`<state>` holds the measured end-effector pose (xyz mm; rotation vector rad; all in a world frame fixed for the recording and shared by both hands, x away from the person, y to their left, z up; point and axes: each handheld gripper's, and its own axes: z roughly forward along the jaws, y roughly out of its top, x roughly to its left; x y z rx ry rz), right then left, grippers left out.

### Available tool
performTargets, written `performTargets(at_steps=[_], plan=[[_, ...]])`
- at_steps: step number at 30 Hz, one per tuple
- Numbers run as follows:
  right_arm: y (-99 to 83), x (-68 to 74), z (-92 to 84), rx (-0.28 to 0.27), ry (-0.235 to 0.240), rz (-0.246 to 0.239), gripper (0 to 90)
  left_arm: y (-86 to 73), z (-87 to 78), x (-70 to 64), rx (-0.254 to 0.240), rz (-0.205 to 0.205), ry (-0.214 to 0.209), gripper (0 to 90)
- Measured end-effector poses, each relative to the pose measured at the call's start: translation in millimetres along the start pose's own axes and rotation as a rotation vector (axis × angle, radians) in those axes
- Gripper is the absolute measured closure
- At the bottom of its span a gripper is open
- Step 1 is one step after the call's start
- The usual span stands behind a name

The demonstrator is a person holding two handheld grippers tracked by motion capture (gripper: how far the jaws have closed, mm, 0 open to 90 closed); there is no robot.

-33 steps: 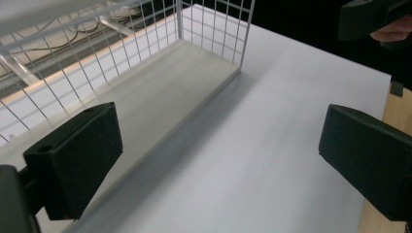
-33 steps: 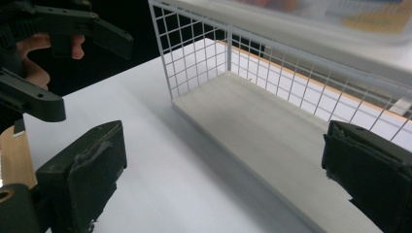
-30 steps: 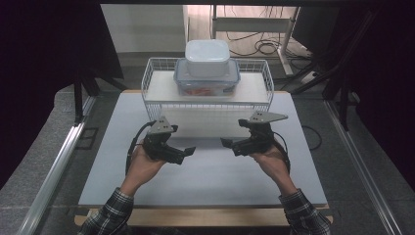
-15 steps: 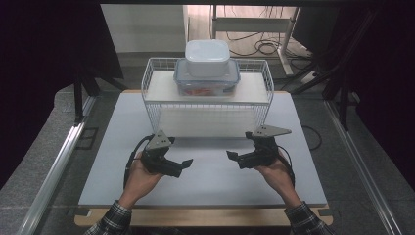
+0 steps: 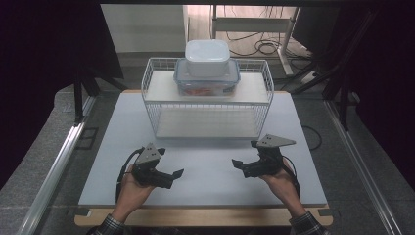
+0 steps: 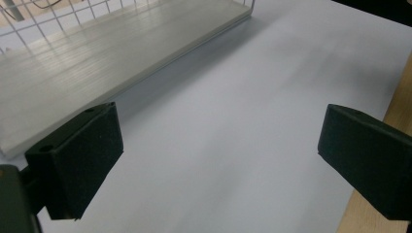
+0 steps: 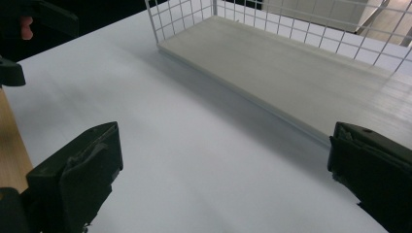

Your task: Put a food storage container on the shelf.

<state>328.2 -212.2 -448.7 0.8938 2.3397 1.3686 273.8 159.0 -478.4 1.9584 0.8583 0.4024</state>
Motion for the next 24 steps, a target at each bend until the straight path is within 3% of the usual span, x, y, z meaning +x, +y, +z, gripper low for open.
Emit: performTargets(at_steps=[7, 13, 19, 24], plan=[[-20.8, 1.5, -4.0, 0.003, -0.004, -0.005, 0.0, -19.3, 1.0, -2.0, 0.032, 0.001, 0.021, 2.5], [-38.1, 2.2, -5.6, 0.011, -0.014, 0.004, 0.0, -33.7, 2.7, -5.1, 0.048, -0.008, 0.004, 1.8], [-54.1, 0.2, -0.2, 0.073, -0.022, 0.011, 0.0, -50.6, 8.9, -4.5, 0.135, 0.022, 0.033, 1.4], [-56.1, -1.5, 1.5, 0.086, -0.032, 0.020, 0.0, -51.2, 10.3, -0.8, 0.122, -0.007, 0.023, 1.0]])
